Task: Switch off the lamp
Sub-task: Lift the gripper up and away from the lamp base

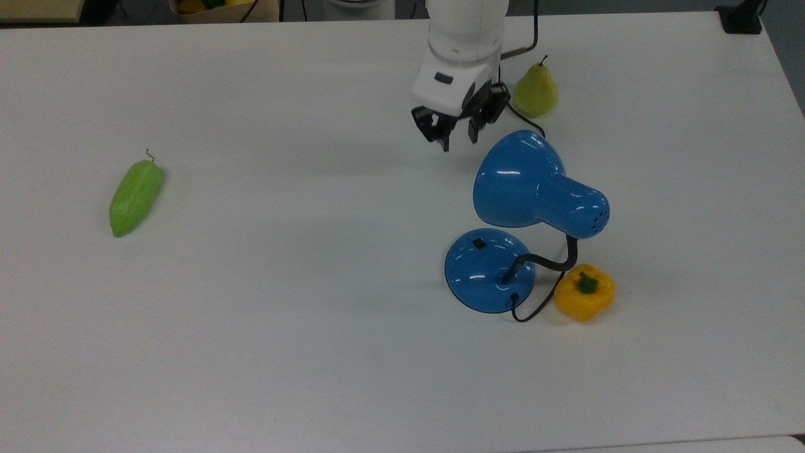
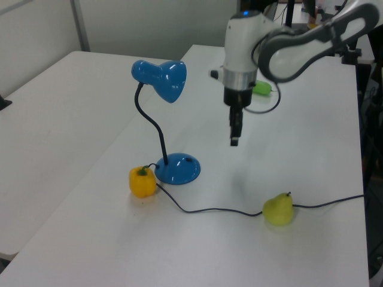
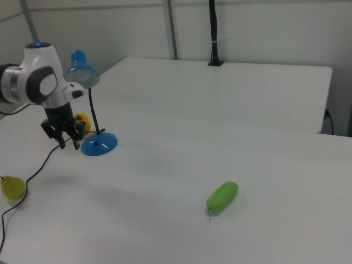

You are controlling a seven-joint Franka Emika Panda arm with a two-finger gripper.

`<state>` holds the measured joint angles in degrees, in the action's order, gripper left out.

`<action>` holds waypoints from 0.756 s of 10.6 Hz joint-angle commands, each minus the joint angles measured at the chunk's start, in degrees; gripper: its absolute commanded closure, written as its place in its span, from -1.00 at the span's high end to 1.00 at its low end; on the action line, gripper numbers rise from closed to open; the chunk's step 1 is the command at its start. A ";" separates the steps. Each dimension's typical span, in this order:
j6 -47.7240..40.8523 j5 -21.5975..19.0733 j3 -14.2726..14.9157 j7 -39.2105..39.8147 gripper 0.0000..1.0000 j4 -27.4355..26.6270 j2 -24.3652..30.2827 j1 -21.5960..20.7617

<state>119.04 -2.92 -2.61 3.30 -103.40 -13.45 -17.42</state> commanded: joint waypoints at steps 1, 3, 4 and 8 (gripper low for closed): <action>-14.05 1.42 0.68 -6.52 1.00 1.26 8.07 1.58; -23.90 3.00 0.85 -13.56 1.00 6.34 10.81 3.60; -26.99 3.01 0.85 -14.37 1.00 8.63 10.99 4.92; -35.90 1.95 0.42 -17.10 1.00 14.19 14.07 14.49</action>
<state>85.53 -0.50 -1.67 -12.12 -90.23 -0.08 -7.66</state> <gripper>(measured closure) 0.000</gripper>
